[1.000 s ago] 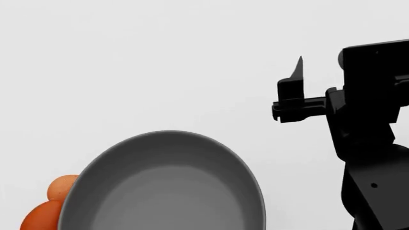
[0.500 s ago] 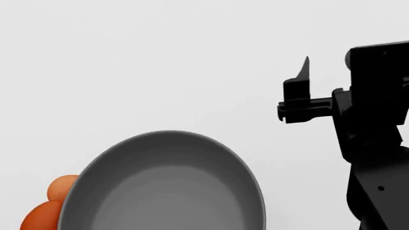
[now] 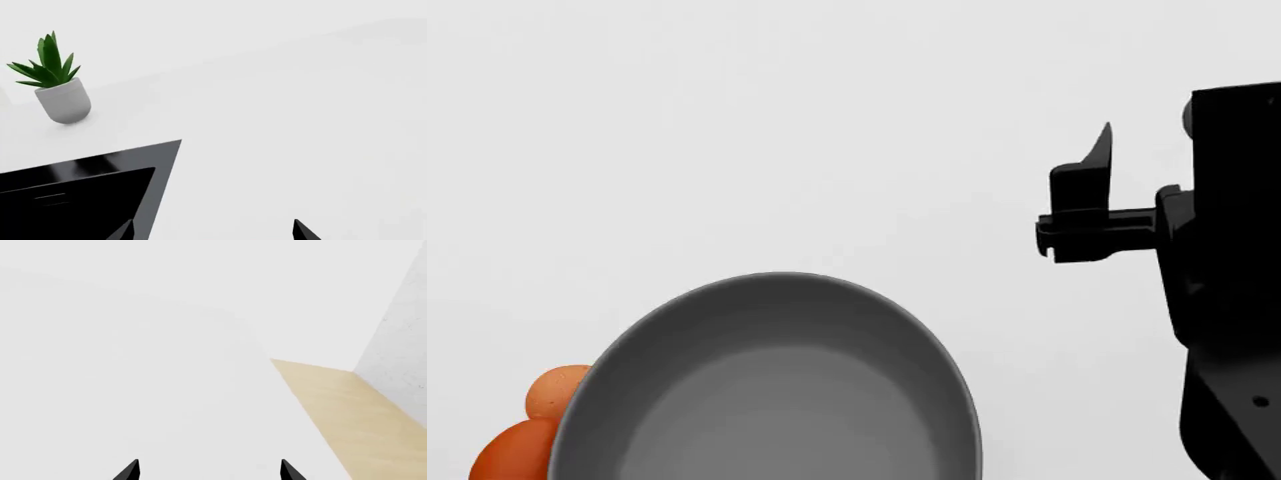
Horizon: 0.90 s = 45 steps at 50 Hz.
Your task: Place the eggs and milk next to the bowl.
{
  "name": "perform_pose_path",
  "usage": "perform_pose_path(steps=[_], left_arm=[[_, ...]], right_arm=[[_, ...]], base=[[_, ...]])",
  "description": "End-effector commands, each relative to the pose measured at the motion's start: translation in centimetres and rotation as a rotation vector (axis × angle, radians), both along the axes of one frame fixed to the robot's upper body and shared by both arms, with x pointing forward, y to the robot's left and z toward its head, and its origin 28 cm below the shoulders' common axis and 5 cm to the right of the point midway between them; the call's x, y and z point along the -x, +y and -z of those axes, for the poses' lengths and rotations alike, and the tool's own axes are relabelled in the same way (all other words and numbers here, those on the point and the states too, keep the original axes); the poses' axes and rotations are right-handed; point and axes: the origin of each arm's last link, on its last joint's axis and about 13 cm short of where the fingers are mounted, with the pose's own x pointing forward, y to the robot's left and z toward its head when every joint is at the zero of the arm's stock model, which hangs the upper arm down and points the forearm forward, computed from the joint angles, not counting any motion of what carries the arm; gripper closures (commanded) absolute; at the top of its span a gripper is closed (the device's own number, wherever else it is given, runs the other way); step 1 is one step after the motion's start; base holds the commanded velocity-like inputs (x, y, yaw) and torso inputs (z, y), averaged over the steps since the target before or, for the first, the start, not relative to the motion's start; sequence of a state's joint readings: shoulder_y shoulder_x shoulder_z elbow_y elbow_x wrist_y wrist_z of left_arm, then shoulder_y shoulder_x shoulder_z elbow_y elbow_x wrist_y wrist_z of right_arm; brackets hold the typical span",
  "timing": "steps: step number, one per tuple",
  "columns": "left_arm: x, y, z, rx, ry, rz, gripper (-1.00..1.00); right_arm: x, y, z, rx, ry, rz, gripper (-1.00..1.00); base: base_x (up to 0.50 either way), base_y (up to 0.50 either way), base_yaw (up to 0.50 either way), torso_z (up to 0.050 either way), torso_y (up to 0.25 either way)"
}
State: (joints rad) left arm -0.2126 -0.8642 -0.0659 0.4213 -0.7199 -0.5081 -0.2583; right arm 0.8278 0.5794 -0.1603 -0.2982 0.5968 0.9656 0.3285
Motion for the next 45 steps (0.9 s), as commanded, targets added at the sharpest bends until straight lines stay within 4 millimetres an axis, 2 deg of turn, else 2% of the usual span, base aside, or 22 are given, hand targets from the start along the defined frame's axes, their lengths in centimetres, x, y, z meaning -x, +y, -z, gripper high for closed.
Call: perform_pose_path(steps=[1, 8, 17, 31, 41, 45], left_arm=[[-0.5, -0.2, -0.1, -0.005, -0.039, 0.004, -1.0], [-0.8, -0.4, 0.2, -0.004, -0.049, -0.005, -1.0], [-1.1, -0.3, 0.9, 0.002, -0.05, 0.005, -1.0], [-1.8, -0.4, 1.4, 0.0, -0.046, 0.023, -1.0], [-1.9, -0.3, 1.4, -0.008, -0.048, 0.031, -1.0], [-1.9, -0.3, 1.4, -0.006, -0.047, 0.032, -1.0]], right_arm=[[1.3, 0.2, -1.3, -0.017, 0.003, 0.008, -1.0], [3.4, 0.7, -3.0, 0.032, 0.052, 0.03, -1.0], [5.6, 0.8, -4.9, -0.016, 0.095, 0.064, -1.0], [9.0, 0.8, -6.7, -0.045, 0.142, 0.102, -1.0], [10.6, 0.4, -7.4, -0.066, 0.133, 0.112, -1.0], [10.7, 0.4, -7.5, -0.067, 0.133, 0.113, -1.0]], base=[[0.0, 0.0, 0.0, 0.0, 0.0], [0.0, 0.0, 0.0, 0.0, 0.0], [0.0, 0.0, 0.0, 0.0, 0.0], [0.0, 0.0, 0.0, 0.0, 0.0], [0.0, 0.0, 0.0, 0.0, 0.0], [0.0, 0.0, 0.0, 0.0, 0.0]])
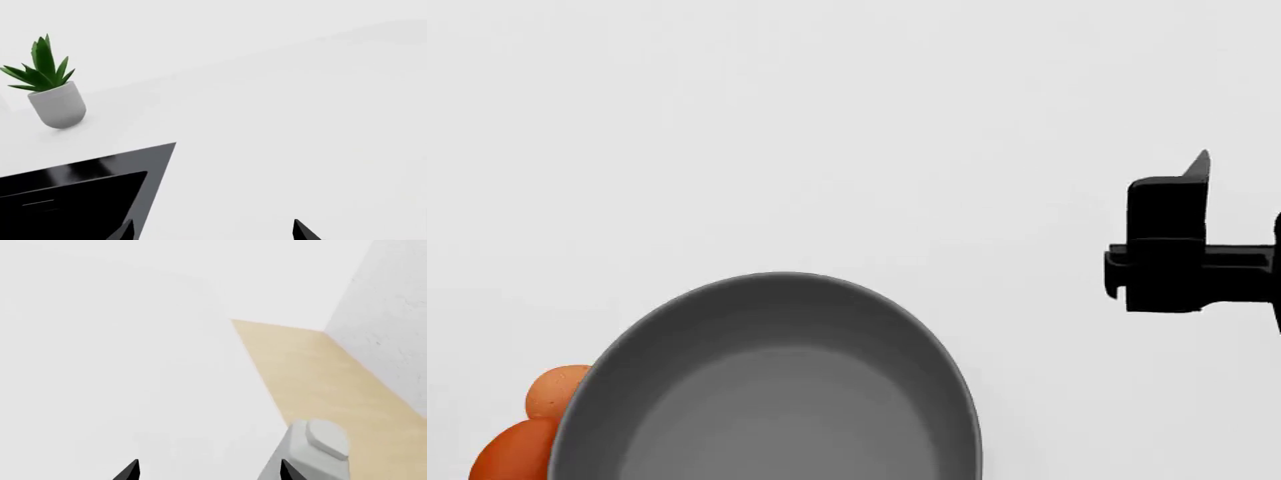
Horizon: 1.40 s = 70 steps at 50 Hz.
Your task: Place the eggs and milk next to the bowl.
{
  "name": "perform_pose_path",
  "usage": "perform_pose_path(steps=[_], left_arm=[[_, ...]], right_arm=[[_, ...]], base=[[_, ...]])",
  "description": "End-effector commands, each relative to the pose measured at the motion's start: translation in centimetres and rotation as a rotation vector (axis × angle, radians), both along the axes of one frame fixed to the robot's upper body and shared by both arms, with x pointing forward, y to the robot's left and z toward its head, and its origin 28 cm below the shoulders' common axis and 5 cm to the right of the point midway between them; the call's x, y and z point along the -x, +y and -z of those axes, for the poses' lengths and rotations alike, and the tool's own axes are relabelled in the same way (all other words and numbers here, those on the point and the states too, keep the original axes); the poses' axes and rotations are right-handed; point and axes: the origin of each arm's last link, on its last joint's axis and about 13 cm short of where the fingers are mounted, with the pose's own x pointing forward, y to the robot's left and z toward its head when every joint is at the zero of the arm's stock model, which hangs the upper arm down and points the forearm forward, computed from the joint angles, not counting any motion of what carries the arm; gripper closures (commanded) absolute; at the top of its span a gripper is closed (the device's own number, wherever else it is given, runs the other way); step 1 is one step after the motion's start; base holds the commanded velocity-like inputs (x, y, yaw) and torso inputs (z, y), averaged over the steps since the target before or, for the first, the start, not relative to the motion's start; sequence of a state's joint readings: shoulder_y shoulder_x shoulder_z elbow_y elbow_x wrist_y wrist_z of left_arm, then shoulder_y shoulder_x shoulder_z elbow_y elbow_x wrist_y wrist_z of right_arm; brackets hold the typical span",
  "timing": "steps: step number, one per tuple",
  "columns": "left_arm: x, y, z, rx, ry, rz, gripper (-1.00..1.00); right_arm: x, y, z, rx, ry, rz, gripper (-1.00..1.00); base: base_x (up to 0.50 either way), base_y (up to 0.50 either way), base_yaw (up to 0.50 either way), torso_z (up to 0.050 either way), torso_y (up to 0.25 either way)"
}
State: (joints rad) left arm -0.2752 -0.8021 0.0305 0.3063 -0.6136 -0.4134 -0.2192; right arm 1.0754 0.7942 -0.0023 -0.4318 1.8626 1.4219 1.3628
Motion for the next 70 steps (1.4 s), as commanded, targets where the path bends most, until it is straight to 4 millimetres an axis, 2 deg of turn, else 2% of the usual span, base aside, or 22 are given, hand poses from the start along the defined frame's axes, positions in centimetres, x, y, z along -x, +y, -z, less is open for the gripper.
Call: perform_pose_path(steps=[1, 16, 26, 39, 50, 70], left_arm=[[0.0, 0.0, -0.1, 0.002, -0.025, 0.024, -1.0], [0.0, -0.1, 0.1, 0.0, -0.023, 0.033, -1.0], [-0.1, -0.2, 0.4, -0.005, -0.017, 0.034, -1.0], [-0.4, -0.2, 0.9, -0.017, -0.006, 0.039, -1.0], [-0.4, -0.1, 1.4, -0.018, 0.001, 0.041, -1.0], [-0.1, 0.0, 2.0, -0.025, 0.012, 0.043, -1.0]], right_arm=[[2.0, -0.5, -1.0, -0.053, -0.013, 0.005, -1.0], [3.3, -1.9, -1.1, -0.104, -0.032, 0.102, -1.0], [3.0, -3.1, -0.8, -0.127, -0.041, 0.172, -1.0], [-0.2, -4.0, -0.3, -0.158, -0.016, 0.215, -1.0], [-2.5, -4.0, -0.3, -0.191, 0.0, 0.219, -1.0], [-4.6, -5.0, 1.2, -0.22, 0.035, 0.279, -1.0]], base=[[0.0, 0.0, 0.0, 0.0, 0.0], [0.0, 0.0, 0.0, 0.0, 0.0], [0.0, 0.0, 0.0, 0.0, 0.0], [0.0, 0.0, 0.0, 0.0, 0.0], [0.0, 0.0, 0.0, 0.0, 0.0], [0.0, 0.0, 0.0, 0.0, 0.0]])
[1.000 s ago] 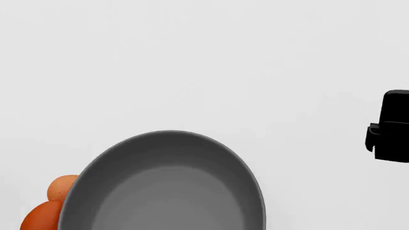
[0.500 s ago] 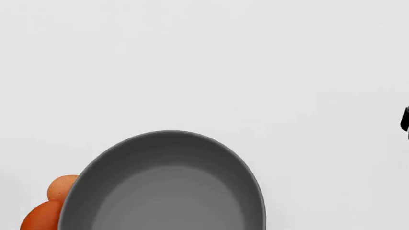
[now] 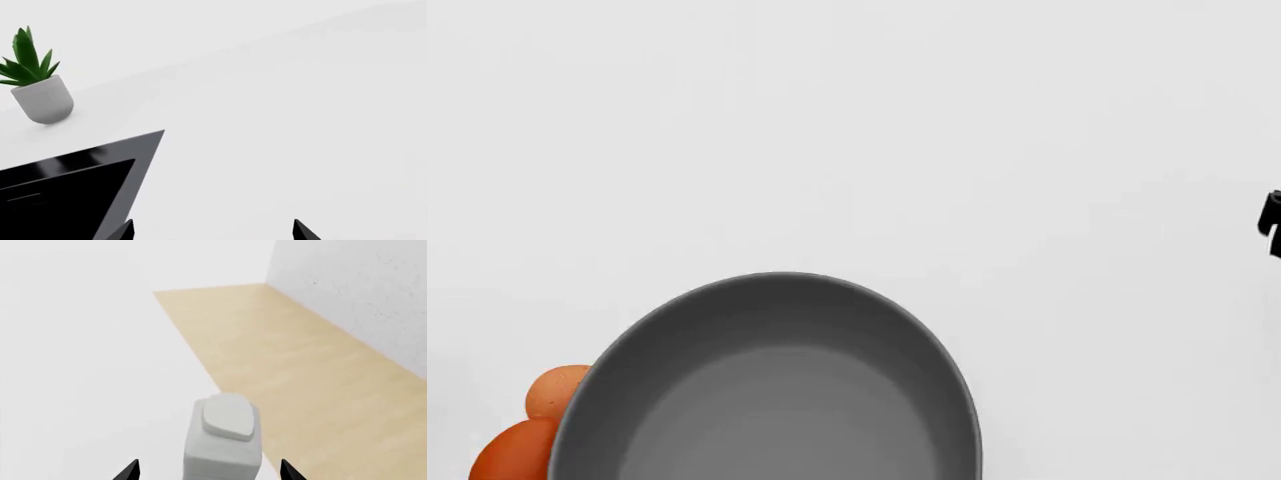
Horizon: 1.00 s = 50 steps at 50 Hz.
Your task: Place the eggs and milk next to the bowl.
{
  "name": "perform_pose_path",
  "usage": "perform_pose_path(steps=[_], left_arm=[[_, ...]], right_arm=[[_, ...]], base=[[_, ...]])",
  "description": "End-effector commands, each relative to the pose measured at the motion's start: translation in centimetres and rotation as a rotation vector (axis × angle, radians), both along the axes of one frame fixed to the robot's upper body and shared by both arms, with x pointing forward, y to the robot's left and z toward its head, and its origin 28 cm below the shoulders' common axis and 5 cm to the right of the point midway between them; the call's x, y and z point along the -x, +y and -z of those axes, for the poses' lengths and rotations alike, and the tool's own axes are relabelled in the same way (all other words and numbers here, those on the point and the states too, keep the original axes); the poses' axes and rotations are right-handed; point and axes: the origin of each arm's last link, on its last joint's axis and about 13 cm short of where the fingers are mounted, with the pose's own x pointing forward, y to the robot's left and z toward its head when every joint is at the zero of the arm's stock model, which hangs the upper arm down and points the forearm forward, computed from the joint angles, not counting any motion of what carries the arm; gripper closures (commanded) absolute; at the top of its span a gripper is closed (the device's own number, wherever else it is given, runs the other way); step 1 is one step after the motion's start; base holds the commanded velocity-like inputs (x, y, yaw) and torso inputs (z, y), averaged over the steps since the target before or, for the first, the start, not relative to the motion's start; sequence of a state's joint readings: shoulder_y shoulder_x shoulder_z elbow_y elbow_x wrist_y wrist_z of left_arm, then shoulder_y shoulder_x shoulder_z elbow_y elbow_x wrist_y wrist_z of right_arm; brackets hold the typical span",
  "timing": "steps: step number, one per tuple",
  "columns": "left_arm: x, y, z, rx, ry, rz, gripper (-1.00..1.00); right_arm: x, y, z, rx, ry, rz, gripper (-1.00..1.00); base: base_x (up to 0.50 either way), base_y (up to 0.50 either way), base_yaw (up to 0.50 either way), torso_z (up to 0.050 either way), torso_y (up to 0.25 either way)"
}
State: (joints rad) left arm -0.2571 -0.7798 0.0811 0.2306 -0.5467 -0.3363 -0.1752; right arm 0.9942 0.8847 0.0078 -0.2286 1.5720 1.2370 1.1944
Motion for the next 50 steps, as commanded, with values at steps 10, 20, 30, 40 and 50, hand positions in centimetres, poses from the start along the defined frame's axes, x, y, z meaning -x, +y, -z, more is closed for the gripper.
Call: perform_pose_path(steps=[10, 20, 30, 40, 50], left_arm=[[0.2, -0.3, 0.2, 0.003, -0.015, 0.024, -1.0], [0.2, -0.2, 0.3, 0.001, -0.013, 0.023, -1.0], [0.0, 0.0, 0.6, -0.001, -0.011, 0.021, -1.0], [0.2, 0.0, 0.7, -0.003, -0.006, 0.02, -1.0], [0.2, 0.0, 0.9, -0.008, -0.004, 0.02, -1.0]], right_arm=[[-2.7, -0.9, 1.4, -0.059, 0.014, 0.024, -1.0], [-3.9, -1.3, 1.8, -0.064, 0.03, 0.043, -1.0], [-5.2, -1.2, 2.5, -0.07, 0.052, 0.044, -1.0], [-5.7, -1.6, 3.3, -0.081, 0.069, 0.065, -1.0], [-5.6, -1.5, 3.0, -0.058, 0.072, 0.071, 1.0]], base=[[0.0, 0.0, 0.0, 0.0, 0.0], [0.0, 0.0, 0.0, 0.0, 0.0], [0.0, 0.0, 0.0, 0.0, 0.0], [0.0, 0.0, 0.0, 0.0, 0.0], [0.0, 0.0, 0.0, 0.0, -0.001]])
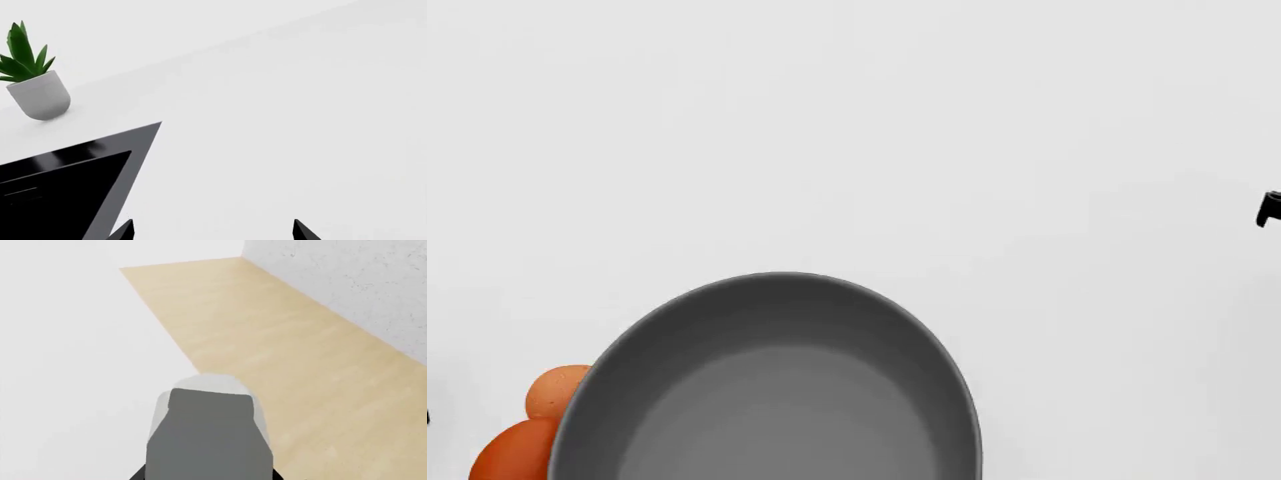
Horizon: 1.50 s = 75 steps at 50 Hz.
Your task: Place the eggs and milk next to the bowl.
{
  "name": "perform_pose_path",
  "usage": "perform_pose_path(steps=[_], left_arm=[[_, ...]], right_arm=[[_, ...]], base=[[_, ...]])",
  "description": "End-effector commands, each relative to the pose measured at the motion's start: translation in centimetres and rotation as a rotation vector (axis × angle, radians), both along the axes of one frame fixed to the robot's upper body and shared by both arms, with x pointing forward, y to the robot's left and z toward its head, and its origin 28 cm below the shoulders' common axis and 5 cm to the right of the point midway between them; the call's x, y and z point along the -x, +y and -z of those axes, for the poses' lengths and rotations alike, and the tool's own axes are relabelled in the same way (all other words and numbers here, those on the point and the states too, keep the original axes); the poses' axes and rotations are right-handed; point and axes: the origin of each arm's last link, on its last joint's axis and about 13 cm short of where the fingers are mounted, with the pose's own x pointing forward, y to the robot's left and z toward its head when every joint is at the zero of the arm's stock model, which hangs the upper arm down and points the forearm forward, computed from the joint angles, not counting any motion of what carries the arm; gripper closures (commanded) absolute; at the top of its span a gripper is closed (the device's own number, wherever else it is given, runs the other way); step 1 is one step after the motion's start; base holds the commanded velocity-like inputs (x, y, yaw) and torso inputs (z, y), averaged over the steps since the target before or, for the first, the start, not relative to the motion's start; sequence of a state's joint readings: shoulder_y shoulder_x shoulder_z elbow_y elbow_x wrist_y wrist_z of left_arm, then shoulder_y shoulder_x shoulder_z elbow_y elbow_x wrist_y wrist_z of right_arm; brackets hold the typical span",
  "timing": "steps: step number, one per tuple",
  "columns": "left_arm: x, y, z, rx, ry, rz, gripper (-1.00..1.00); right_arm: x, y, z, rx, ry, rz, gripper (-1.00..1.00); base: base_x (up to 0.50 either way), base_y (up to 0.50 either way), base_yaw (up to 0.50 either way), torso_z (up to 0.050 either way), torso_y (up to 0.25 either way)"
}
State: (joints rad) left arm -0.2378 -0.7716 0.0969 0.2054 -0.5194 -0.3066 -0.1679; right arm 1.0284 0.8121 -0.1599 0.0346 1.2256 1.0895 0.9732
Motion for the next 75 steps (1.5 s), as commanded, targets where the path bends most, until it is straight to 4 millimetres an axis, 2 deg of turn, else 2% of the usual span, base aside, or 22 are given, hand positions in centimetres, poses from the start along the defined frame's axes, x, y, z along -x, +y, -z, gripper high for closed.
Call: perform_pose_path(steps=[1, 11, 28, 37, 47, 58, 75], left_arm=[[0.1, 0.0, -0.1, 0.007, -0.021, 0.018, -1.0], [0.2, 0.0, -0.1, 0.005, -0.024, 0.021, -1.0], [0.1, -0.2, 0.1, 0.003, -0.025, 0.027, -1.0], [-0.1, -0.2, -0.1, 0.003, -0.03, 0.03, -1.0], [-0.1, -0.3, 0.0, 0.004, -0.028, 0.031, -1.0], [-0.2, -0.5, 0.0, -0.001, -0.028, 0.038, -1.0], [-0.2, -0.4, -0.3, -0.002, -0.038, 0.031, -1.0]], right_arm=[[-0.2, 0.3, 0.1, -0.018, -0.008, -0.033, 1.0], [0.5, 0.4, -1.0, 0.003, -0.029, -0.048, 1.0], [3.4, 2.5, -3.1, 0.089, -0.065, -0.279, 1.0], [4.1, 4.0, -3.9, 0.11, -0.077, -0.392, 1.0], [5.0, 4.8, -4.3, 0.129, -0.073, -0.477, 1.0], [6.7, 6.8, -4.8, 0.156, -0.063, -0.587, 1.0], [7.0, 7.6, -4.5, 0.156, -0.056, -0.663, 1.0]], base=[[0.0, 0.0, 0.0, 0.0, 0.0], [0.0, 0.0, 0.0, 0.0, 0.0], [0.0, 0.0, 0.0, 0.0, 0.0], [0.0, 0.0, 0.0, 0.0, 0.0], [0.0, 0.0, 0.0, 0.0, 0.0], [0.0, 0.0, 0.0, 0.0, 0.0], [0.0, 0.0, 0.0, 0.0, 0.0]])
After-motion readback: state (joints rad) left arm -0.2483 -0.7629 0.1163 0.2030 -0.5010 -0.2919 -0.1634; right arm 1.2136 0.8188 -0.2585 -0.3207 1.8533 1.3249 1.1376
